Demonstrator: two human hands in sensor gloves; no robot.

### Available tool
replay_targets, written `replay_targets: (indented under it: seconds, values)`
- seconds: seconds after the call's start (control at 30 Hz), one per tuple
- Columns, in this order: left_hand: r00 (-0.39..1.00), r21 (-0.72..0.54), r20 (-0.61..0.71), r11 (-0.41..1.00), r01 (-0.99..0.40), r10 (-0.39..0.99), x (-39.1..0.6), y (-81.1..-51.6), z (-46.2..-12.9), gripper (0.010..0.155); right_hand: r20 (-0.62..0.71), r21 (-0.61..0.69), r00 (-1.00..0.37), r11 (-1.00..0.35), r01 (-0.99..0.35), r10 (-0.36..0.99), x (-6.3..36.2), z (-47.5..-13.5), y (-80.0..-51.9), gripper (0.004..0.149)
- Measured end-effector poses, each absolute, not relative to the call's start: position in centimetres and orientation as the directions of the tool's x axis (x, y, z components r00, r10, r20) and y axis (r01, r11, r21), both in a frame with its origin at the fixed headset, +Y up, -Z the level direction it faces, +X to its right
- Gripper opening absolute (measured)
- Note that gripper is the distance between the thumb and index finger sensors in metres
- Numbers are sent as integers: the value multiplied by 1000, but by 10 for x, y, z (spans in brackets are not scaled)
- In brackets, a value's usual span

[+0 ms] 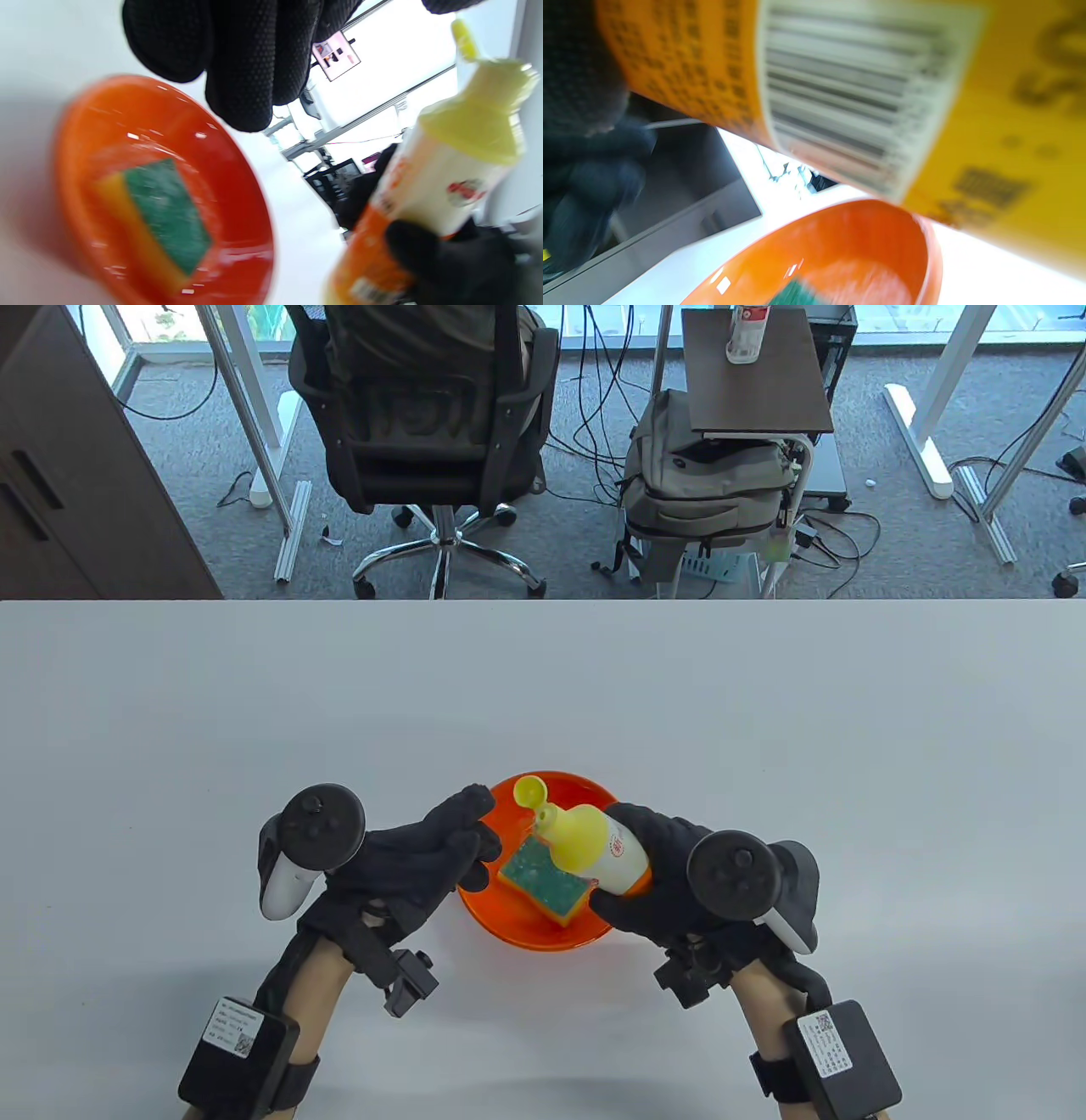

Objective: Squeeze dish soap on sponge and spread

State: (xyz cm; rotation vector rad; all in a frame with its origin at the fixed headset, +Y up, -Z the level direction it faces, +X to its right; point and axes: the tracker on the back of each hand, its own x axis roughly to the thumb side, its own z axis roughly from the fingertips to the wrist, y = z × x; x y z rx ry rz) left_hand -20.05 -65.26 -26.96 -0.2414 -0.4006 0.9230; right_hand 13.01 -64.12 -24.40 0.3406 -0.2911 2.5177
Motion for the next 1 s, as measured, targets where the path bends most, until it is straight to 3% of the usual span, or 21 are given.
replay_targets:
  seconds: [0.1,0.3,0.47,0.63,1.0]
  values:
    - [727,-257,233,762,-594,646,-218,-662,-263,73,238,-388,-906,-821,-419,350,130,-236,-635,82]
    - [890,-174,152,898,-405,430,-252,-691,-255,72,134,-549,-983,-816,-179,125,123,-232,-635,81]
    - [942,-174,79,935,-309,326,-270,-712,-255,70,63,-610,-996,-793,11,-63,114,-233,-640,80]
    - [933,-184,65,923,-337,353,-272,-716,-255,69,27,-644,-971,-747,165,-237,99,-232,-647,80]
    - [940,-213,62,925,-315,334,-270,-724,-257,68,108,-633,-927,-744,214,-358,63,-233,-668,79]
